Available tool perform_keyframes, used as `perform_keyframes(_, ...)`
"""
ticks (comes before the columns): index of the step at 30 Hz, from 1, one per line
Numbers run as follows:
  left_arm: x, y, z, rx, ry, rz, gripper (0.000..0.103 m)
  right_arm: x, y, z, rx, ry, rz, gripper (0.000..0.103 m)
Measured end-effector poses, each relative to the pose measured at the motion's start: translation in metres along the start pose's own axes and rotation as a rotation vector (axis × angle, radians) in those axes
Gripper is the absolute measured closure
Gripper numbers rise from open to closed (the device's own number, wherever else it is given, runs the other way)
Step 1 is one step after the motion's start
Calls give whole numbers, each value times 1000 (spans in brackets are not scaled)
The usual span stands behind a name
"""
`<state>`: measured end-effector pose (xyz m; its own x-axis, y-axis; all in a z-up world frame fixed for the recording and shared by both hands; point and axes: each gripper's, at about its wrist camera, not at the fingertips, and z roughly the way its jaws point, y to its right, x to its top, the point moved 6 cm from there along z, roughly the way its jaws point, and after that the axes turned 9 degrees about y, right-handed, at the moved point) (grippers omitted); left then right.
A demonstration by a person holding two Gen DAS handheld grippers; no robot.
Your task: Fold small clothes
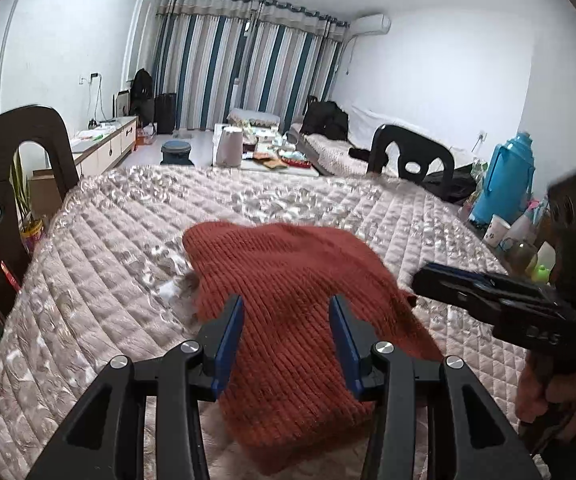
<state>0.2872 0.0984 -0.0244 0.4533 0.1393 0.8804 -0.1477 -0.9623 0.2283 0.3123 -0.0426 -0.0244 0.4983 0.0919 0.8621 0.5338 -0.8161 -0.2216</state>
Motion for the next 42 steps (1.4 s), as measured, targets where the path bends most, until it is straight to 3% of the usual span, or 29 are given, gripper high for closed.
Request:
perform_keyframes(2, -11, 0, 5, 10, -29, -4, 56, -4, -2, 13, -36, -18, -47, 85)
perform_keyframes(6, -27, 1, 3, 24, -38, 27, 55, -36, 17, 28, -57, -91, -1, 85)
perform_keyframes(9, -26, 2, 2, 39, -41, 38, 55, -35, 24, 19, -37, -83, 57, 85)
perform_keyframes(18, -33, 6, -20, 83, -55, 31, 55, -44, -2, -19, -34, -74, -17, 85)
perform_keyframes(24, -48, 9, -19, 119, -77, 43, 55, -68, 2, -12, -73, -148, -28, 85)
perform_keyframes(33, -52, 9, -43, 127, -83, -1, 56, -68, -4, -37, -90, -130, -33, 85)
perform_keyframes(42, -55, 15, -90, 167, -55, -4, 53, -70, -31, -87, -70, -81, -59, 75)
